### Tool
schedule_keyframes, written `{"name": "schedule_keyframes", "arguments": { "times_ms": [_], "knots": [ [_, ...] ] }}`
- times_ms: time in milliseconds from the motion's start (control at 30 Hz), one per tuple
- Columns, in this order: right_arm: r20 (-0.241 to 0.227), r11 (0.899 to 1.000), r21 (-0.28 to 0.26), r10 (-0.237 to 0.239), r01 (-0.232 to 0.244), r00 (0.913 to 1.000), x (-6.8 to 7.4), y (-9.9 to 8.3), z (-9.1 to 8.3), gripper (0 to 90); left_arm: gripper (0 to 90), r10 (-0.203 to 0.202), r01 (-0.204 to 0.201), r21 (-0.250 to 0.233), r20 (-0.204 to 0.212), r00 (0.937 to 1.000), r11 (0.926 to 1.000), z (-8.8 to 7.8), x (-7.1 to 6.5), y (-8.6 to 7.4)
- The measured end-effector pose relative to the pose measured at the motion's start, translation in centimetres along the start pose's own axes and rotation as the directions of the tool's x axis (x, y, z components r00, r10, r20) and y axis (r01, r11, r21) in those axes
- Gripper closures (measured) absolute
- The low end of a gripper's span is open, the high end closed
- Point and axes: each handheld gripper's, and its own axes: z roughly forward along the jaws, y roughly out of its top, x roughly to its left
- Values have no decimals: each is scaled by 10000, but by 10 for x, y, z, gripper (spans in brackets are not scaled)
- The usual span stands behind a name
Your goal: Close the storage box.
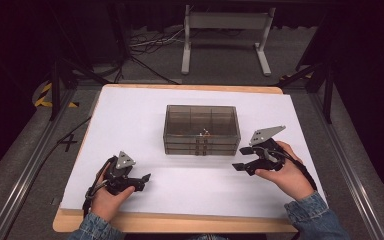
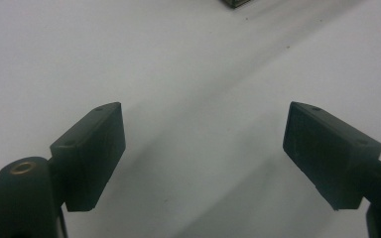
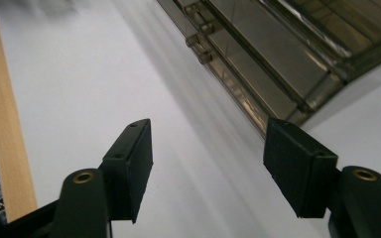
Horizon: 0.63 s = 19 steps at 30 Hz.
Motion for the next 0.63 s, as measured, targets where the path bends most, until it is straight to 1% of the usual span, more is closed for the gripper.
{"name": "schedule_keyframes", "arguments": {
  "times_ms": [300,333,400,433,500,600,633],
  "knots": [
    [289,9995,-73,313,-311,9991,-7,-30,8,346,175,-18,18,37,9,10000,10000,0,0,0],
    [332,9992,-58,398,-396,9987,-9,-34,10,345,175,-17,17,35,10,10000,10000,0,0,0],
    [450,9991,28,421,-423,9981,-10,-40,13,342,175,-31,31,18,31,10000,10000,0,0,0],
    [450,9991,28,421,-423,9981,-10,-40,13,342,175,-12,12,8,27,10000,10000,0,1,0],
    [557,9987,6,513,-514,9971,-11,-49,17,343,175,-15,15,15,26,10000,10000,0,1,0],
    [706,9985,70,528,-535,9961,-11,-58,22,342,173,-60,60,22,52,10000,10000,0,0,0],
    [733,9983,125,557,-568,9958,-11,-62,24,341,172,-5,5,-8,36,10000,10000,-1,0,0]
  ]
}}
